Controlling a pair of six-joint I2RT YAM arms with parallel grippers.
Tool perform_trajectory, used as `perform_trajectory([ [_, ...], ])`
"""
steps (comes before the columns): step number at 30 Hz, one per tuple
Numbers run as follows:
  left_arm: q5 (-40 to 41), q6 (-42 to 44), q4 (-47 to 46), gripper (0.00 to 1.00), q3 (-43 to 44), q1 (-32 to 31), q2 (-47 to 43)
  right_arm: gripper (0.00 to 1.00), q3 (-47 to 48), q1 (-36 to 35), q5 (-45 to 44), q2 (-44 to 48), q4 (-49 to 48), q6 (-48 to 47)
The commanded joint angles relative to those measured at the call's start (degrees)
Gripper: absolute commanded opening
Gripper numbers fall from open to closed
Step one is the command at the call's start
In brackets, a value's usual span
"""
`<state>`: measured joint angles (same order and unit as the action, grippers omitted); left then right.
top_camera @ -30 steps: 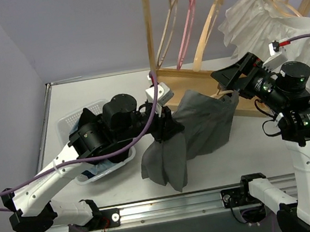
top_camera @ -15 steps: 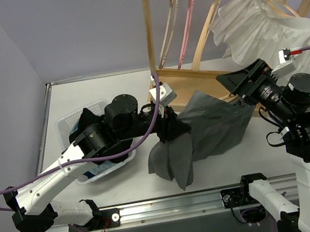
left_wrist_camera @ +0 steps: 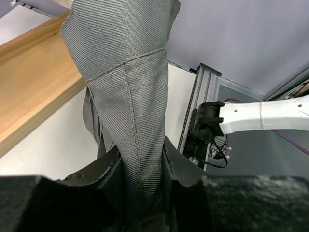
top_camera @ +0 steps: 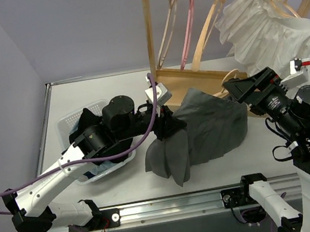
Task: Remove the skirt from the hanger
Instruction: Pick up the hanger from the clothesline.
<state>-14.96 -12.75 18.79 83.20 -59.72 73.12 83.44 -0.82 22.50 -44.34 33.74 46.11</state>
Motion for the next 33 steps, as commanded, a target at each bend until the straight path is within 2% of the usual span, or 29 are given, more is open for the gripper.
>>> perform_trajectory([
  [1, 0.02, 1.59, -10.08, 0.02, -0.66, 0.4, -3.77, 0.91, -1.77, -0.32, 1.4, 0.74, -1.82, 0.38],
  [5, -0.5, 0.98, -13.24, 0.02, -1.37, 0.4, -3.69, 0.88, -5.73, -0.24, 4.48, 1.01, -5.16, 4.24],
  [14, -4.37, 0.01, -20.63, 0.02, -2.86, 0.4, -3.34, 0.85, -14.0, -0.24, 1.77, 4.17, -12.55, 11.1],
  [25, -8.77, -0.61, -25.99, 0.02, -7.0, 0.4, -4.74, 0.78, -17.7, -0.32, 1.06, 4.17, -19.14, 17.44],
  [33, -12.45, -2.54, -32.31, 0.02, -9.28, 0.4, -5.18, 0.72, -22.35, -0.32, 0.62, 6.19, -25.03, 25.34],
])
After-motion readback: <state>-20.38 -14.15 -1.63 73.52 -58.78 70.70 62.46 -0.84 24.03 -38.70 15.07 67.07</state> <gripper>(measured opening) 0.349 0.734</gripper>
